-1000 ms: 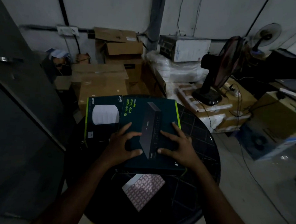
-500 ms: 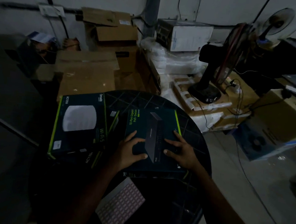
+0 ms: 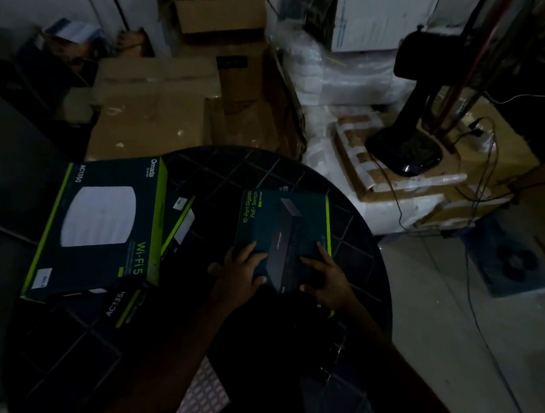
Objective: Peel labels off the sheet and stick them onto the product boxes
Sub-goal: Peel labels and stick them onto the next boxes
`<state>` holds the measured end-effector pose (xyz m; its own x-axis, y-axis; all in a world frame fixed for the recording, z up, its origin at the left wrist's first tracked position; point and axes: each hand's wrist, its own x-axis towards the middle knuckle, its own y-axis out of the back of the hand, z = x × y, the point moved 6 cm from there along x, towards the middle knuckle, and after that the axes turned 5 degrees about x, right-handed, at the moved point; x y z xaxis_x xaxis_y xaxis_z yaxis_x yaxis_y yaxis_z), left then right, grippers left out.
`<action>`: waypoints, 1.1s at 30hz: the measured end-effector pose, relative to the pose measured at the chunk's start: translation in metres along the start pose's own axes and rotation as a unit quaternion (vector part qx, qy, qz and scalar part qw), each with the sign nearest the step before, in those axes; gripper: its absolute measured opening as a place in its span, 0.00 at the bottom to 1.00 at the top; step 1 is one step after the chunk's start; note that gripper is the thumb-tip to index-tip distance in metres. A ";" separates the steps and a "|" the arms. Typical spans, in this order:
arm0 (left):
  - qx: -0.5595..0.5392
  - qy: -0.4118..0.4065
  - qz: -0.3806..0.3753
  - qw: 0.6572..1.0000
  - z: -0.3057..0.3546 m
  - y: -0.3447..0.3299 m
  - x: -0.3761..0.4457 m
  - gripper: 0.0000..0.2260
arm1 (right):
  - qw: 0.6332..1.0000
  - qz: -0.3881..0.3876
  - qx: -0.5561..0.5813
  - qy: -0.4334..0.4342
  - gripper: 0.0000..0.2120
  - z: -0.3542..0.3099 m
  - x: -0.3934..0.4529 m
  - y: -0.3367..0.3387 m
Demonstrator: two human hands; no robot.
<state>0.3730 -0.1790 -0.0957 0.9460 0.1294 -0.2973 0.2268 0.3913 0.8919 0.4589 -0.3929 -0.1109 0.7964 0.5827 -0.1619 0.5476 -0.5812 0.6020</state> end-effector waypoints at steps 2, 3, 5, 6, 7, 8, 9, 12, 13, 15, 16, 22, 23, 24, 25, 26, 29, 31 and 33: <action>0.017 0.001 0.008 1.000 0.002 0.000 -0.005 0.25 | 1.000 -0.003 -0.009 -0.019 0.33 0.001 0.001 -0.003; 0.029 -0.002 0.008 1.000 0.001 0.001 -0.009 0.25 | 0.999 -0.007 -0.034 -0.031 0.32 0.000 0.002 -0.006; 0.054 -0.017 0.011 0.998 -0.006 0.005 -0.018 0.25 | 0.991 -0.015 -0.126 -0.052 0.31 -0.006 0.005 -0.015; 0.057 -0.024 0.021 0.998 -0.012 0.008 -0.023 0.24 | 0.986 -0.009 -0.156 -0.062 0.29 -0.013 0.003 -0.018; 0.050 -0.028 0.036 0.998 -0.020 0.014 -0.030 0.23 | 0.984 -0.001 -0.161 -0.076 0.27 -0.016 0.003 -0.023; 0.041 -0.026 0.056 0.997 -0.031 0.020 -0.038 0.21 | 0.984 0.006 -0.160 -0.081 0.25 -0.026 0.000 -0.028; 0.033 -0.019 0.075 0.996 -0.044 0.028 -0.047 0.19 | 0.986 0.013 -0.154 -0.070 0.23 -0.038 -0.001 -0.036; 0.027 -0.006 0.143 0.989 -0.092 0.053 -0.078 0.15 | 0.990 -0.004 -0.138 0.003 0.23 -0.078 0.002 -0.073; 0.026 -0.001 0.178 0.984 -0.110 0.064 -0.090 0.14 | 0.990 -0.019 -0.137 0.019 0.23 -0.088 0.007 -0.090; 0.018 0.030 0.243 0.969 -0.151 0.089 -0.120 0.15 | 0.989 -0.055 -0.128 0.040 0.25 -0.115 0.019 -0.123; 0.020 0.052 0.268 0.962 -0.173 0.099 -0.135 0.16 | 0.990 -0.071 -0.113 0.046 0.27 -0.132 0.024 -0.138; -0.003 0.265 0.204 0.942 -0.299 0.106 -0.193 0.20 | 0.985 -0.151 0.014 0.083 0.40 -0.227 0.029 -0.229; -0.014 0.263 0.193 0.945 -0.309 0.105 -0.196 0.20 | 0.985 -0.143 0.039 0.086 0.44 -0.236 0.028 -0.241; -0.035 0.257 0.184 0.948 -0.315 0.105 -0.197 0.20 | 0.986 -0.126 0.057 0.091 0.48 -0.244 0.027 -0.251; -0.080 0.250 0.174 0.949 -0.320 0.106 -0.198 0.20 | 0.987 -0.110 0.075 0.090 0.50 -0.250 0.026 -0.259; -0.142 0.238 0.161 0.947 -0.323 0.106 -0.198 0.21 | 0.989 -0.098 0.084 0.077 0.52 -0.256 0.025 -0.264; -0.247 0.177 0.150 0.941 -0.326 0.104 -0.204 0.23 | 0.995 -0.064 0.070 0.043 0.52 -0.262 0.019 -0.273; -0.251 0.158 0.164 0.941 -0.330 0.108 -0.216 0.23 | 0.995 -0.043 0.068 0.061 0.50 -0.265 0.010 -0.269; -0.245 0.122 0.188 0.943 -0.325 0.116 -0.232 0.22 | 0.994 -0.030 0.063 0.083 0.47 -0.276 -0.005 -0.259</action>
<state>0.1046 0.1328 -0.0343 0.8431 0.5254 -0.1150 -0.3043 0.6422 0.7036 0.2421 -0.0891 -0.0503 0.7131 0.6988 -0.0568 0.6295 -0.6024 0.4908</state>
